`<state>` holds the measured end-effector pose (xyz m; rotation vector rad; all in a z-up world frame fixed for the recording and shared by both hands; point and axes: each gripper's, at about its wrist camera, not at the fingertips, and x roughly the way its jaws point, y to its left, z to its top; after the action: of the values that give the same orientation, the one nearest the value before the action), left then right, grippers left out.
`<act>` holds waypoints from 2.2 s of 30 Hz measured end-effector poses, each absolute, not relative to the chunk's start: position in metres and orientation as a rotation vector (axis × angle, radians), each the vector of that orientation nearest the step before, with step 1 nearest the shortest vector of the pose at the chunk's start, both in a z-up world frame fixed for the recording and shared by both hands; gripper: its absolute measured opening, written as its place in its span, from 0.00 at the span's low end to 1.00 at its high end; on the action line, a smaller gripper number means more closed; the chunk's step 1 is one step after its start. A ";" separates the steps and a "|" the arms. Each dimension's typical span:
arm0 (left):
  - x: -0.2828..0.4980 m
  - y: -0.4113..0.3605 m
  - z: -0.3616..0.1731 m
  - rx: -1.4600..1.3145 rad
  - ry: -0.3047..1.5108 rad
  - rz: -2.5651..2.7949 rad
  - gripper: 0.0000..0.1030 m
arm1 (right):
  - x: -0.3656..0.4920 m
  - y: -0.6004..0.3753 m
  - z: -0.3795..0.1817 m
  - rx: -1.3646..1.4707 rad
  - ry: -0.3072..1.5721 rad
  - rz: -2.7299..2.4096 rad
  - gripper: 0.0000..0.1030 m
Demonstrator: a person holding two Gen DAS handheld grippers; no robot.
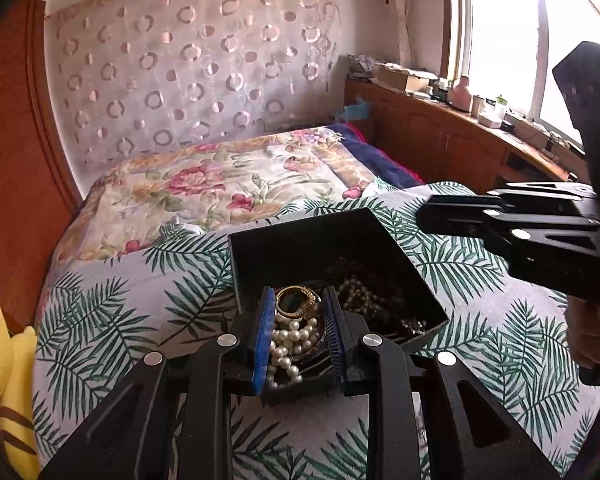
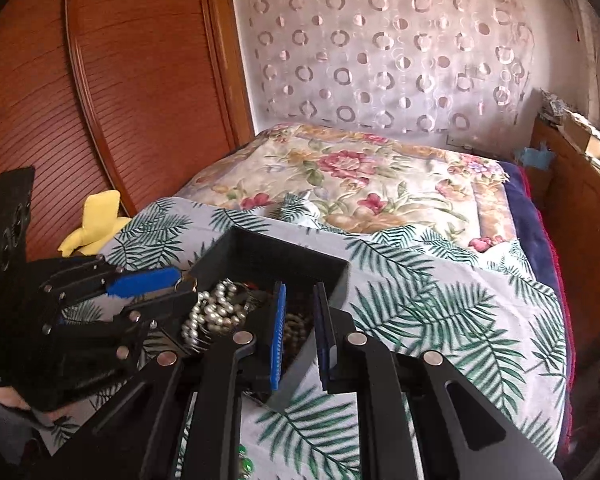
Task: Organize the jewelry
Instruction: 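Carry the ring and bracelet into the black box and open both tools, then move the right tool to the bronze flower charm while the left tool reaches the green pendant chain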
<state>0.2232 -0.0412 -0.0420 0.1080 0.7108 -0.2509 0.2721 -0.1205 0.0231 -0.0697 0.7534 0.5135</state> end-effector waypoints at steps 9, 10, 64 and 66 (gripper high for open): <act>0.232 -0.049 -0.042 0.116 0.712 -0.251 0.48 | 0.258 -0.137 0.012 -0.096 0.758 0.497 0.16; 0.231 -0.050 -0.042 0.116 0.707 -0.253 0.52 | 0.256 -0.137 0.011 -0.097 0.762 0.498 0.16; 0.133 -0.043 -0.085 0.097 0.771 -0.367 0.92 | 0.133 -0.139 -0.053 -0.221 0.858 0.570 0.16; 0.135 -0.049 -0.087 0.105 0.781 -0.387 0.80 | 0.131 -0.144 -0.052 -0.213 0.854 0.565 0.16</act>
<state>0.1353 -0.0490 -0.0865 0.1045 0.7809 -0.3873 0.1309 -0.1441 -0.0521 -0.2128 0.8539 0.5649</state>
